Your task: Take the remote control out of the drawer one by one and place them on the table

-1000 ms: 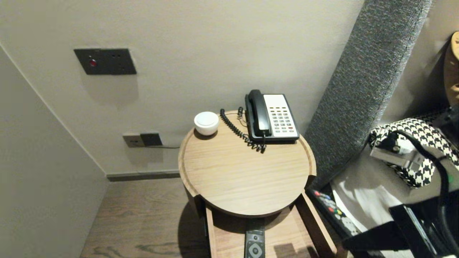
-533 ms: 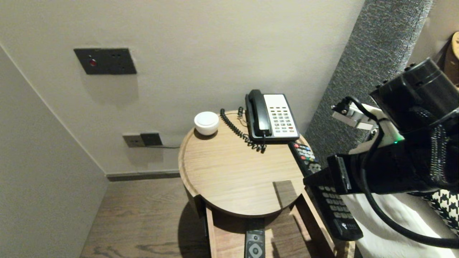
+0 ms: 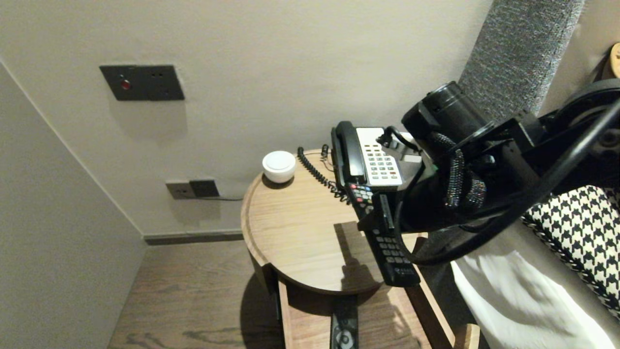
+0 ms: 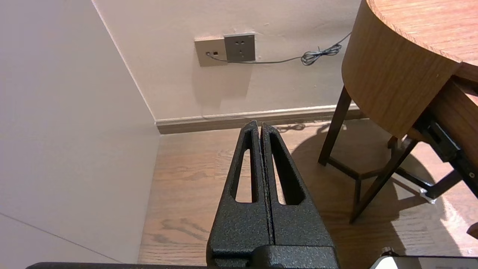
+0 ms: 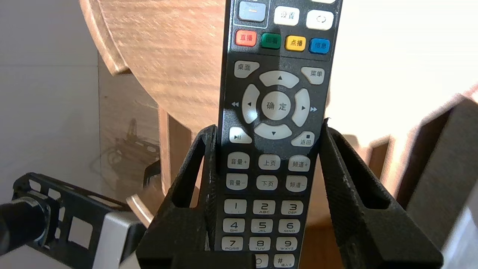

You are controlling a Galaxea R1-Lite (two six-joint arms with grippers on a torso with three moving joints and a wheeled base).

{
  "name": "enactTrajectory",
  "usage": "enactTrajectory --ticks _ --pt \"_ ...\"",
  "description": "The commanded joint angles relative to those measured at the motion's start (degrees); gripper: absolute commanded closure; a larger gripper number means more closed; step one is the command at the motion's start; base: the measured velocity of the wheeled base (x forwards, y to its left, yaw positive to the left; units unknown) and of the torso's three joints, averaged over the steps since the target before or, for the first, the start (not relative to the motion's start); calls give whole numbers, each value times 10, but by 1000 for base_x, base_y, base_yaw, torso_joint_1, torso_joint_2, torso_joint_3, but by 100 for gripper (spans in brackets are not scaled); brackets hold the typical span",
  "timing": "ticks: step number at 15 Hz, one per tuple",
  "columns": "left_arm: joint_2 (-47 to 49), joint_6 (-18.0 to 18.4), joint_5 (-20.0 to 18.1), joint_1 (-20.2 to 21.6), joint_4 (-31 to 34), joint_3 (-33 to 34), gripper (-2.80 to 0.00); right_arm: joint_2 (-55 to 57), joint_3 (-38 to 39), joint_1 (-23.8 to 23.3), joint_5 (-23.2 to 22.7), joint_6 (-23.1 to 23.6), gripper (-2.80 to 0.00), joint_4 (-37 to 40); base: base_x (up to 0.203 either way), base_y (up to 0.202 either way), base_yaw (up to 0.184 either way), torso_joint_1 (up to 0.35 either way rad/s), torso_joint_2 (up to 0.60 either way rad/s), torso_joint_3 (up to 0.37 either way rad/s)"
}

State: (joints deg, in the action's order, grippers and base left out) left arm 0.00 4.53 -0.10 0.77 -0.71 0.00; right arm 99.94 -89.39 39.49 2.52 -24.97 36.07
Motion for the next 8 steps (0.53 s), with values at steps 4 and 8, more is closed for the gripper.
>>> enactTrajectory --ticks 4,8 --pt "-1 0 -1 0 0 0 0 99 -67 22 9 1 0 1 0 0 0 0 0 0" --pt "-1 0 -1 0 0 0 0 173 -130 42 42 2 0 2 0 0 0 0 0 0"
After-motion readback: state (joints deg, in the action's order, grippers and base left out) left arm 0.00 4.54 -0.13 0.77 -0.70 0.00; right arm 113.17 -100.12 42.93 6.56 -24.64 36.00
